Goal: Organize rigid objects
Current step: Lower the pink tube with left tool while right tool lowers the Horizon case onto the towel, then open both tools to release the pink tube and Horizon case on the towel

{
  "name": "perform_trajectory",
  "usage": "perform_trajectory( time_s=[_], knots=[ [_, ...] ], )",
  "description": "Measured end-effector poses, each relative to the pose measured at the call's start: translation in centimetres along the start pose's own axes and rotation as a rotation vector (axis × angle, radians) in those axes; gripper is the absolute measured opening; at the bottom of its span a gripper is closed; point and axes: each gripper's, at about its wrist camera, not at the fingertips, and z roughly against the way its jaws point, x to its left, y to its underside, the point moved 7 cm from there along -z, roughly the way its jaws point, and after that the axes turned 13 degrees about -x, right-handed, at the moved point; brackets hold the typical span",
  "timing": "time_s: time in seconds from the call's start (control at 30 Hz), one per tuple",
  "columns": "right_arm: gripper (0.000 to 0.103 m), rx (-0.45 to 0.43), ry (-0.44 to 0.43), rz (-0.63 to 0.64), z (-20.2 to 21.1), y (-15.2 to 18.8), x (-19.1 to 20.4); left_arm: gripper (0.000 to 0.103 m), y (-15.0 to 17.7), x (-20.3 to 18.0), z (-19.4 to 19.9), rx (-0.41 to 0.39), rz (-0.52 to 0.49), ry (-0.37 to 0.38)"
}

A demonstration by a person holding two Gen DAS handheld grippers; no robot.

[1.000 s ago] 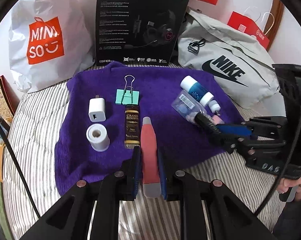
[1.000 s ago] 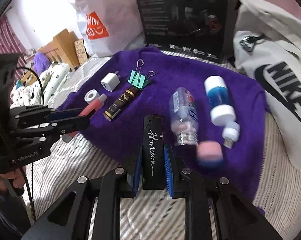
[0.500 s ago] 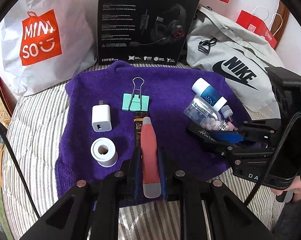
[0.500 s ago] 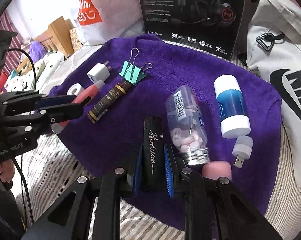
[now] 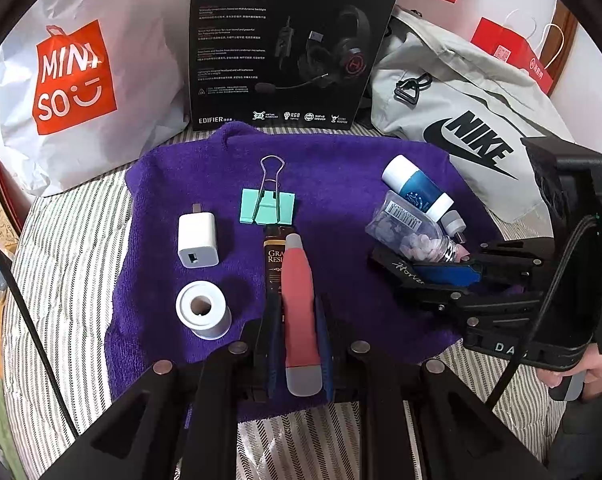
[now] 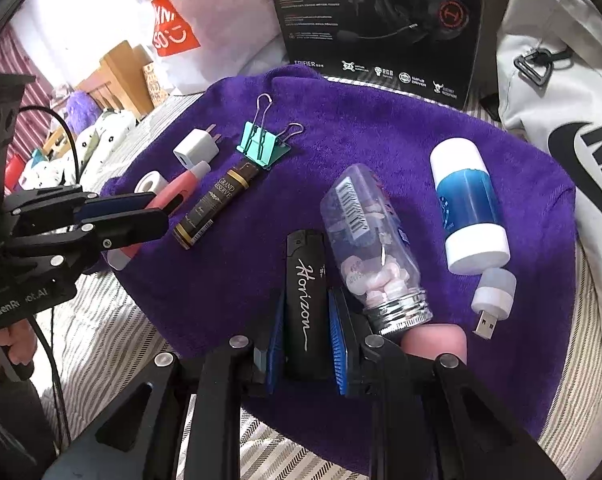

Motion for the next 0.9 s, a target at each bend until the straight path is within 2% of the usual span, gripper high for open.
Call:
perform_trajectory(
  time_s=[0.07,0.17,0.63,0.9],
  knots=[
    [0.025,0.006,0.002,-0.006,0.3,0.1,-0.1,0.016,0.0,0.1,0.0,0.001,0.000,-0.002],
    [0.036,-0.004,0.016,0.010,0.9,0.2,-0.2,0.016,-0.1,-0.1,-0.1,0.000,-0.003,0.001],
    [0.036,-0.045,0.040,-0.004,4.8,2.1,-1.9,0.016,0.4,-3.2,-1.8,0.031,-0.046,0.031],
    [0.036,-0.077,0.027,-0.040,5.7,2.6,-2.5,0.016,1.0,-4.0,-3.9,0.073,-0.054,0.012]
  ],
)
